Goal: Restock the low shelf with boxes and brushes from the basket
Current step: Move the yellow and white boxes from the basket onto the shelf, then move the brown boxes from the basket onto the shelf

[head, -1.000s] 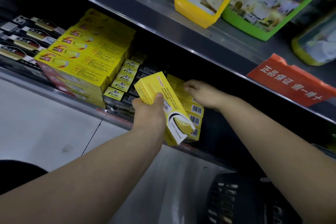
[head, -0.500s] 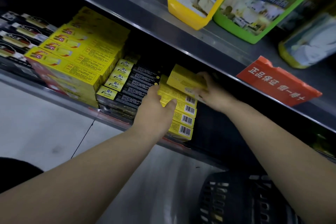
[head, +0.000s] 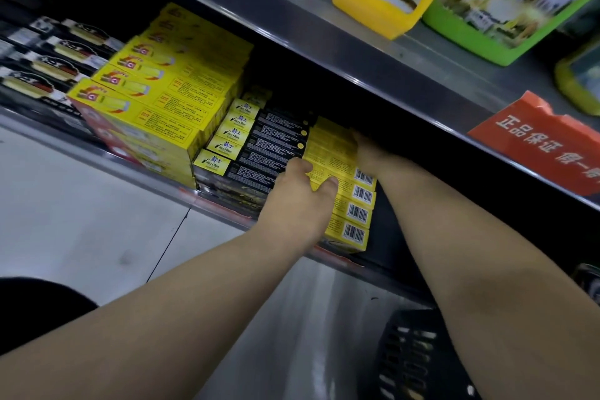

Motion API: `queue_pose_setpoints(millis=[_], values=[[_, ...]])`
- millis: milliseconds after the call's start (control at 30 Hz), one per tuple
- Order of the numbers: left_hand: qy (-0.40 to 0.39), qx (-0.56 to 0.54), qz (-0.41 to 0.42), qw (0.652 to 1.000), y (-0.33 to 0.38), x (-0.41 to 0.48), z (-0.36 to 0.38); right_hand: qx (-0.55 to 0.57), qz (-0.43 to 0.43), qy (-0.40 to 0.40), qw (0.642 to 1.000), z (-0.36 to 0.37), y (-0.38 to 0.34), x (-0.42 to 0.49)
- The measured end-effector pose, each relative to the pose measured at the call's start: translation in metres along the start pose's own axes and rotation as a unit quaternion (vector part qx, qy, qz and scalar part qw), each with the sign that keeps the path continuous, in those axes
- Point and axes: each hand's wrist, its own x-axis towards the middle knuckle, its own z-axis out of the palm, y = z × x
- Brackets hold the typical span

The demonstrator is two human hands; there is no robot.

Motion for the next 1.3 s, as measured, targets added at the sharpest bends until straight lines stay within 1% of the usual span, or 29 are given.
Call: queue_pose_setpoints(millis=[100, 167, 233, 267, 300, 367, 500, 600, 667, 733, 867, 933, 1000, 1100, 1233, 1300], values=[[-0.008, -0.005, 0.002, 1.0, 0.0, 0.001, 0.0, -0.057, 0.015, -0.02, 0.998, -0.012, 0.002, -0.013], [-0.02, -0.006, 0.005, 1.0, 0.0, 0.0, 0.0, -0.065, 0.012, -0.018, 0.998, -0.021, 0.005, -0.025], [-0.031, -0.005, 0.01, 0.999, 0.001, -0.002, 0.001, -0.061, 0.05, -0.046, 0.996, -0.025, 0.008, -0.042], [-0.034, -0.005, 0.012, 0.999, 0.001, -0.003, 0.002, -0.038, 0.076, -0.071, 0.994, -0.025, 0.01, -0.051], [-0.035, -0.003, 0.014, 0.999, 0.002, -0.005, 0.003, 0.008, 0.102, -0.1, 0.99, -0.022, 0.012, -0.058], [-0.037, 0.004, 0.017, 0.999, 0.004, -0.009, 0.006, 0.129, 0.13, -0.135, 0.974, -0.013, 0.014, -0.069], [-0.044, 0.015, 0.041, 0.998, 0.009, -0.018, 0.009, 0.252, 0.144, -0.113, 0.95, -0.008, 0.017, -0.085], [-0.046, 0.019, 0.055, 0.997, 0.015, -0.025, 0.011, 0.293, 0.157, -0.097, 0.938, -0.022, 0.026, -0.097], [-0.05, 0.021, 0.061, 0.997, 0.019, -0.029, 0.015, 0.287, 0.144, -0.1, 0.942, -0.035, 0.028, -0.11], [-0.055, 0.034, 0.078, 0.995, 0.023, -0.035, 0.02, 0.281, 0.105, -0.103, 0.948, -0.049, 0.024, -0.133], [-0.098, 0.08, 0.148, 0.981, 0.031, -0.055, 0.039, 0.273, 0.017, -0.079, 0.958, -0.072, 0.026, -0.195], [-0.123, 0.119, 0.189, 0.967, 0.036, -0.069, 0.051, 0.298, -0.013, -0.052, 0.953, -0.08, 0.036, -0.229], [-0.149, 0.152, 0.249, 0.945, 0.044, -0.088, 0.062, 0.316, -0.031, -0.016, 0.948, -0.087, 0.052, -0.264], [-0.195, 0.203, 0.356, 0.891, 0.055, -0.118, 0.081, 0.348, -0.047, 0.029, 0.936, -0.092, 0.084, -0.311], [-0.229, 0.268, 0.419, 0.837, 0.057, -0.143, 0.116, 0.391, -0.022, 0.086, 0.916, -0.08, 0.136, -0.363], [-0.24, 0.3, 0.44, 0.812, 0.055, -0.152, 0.135, 0.384, 0.01, 0.092, 0.919, -0.066, 0.164, -0.383]])
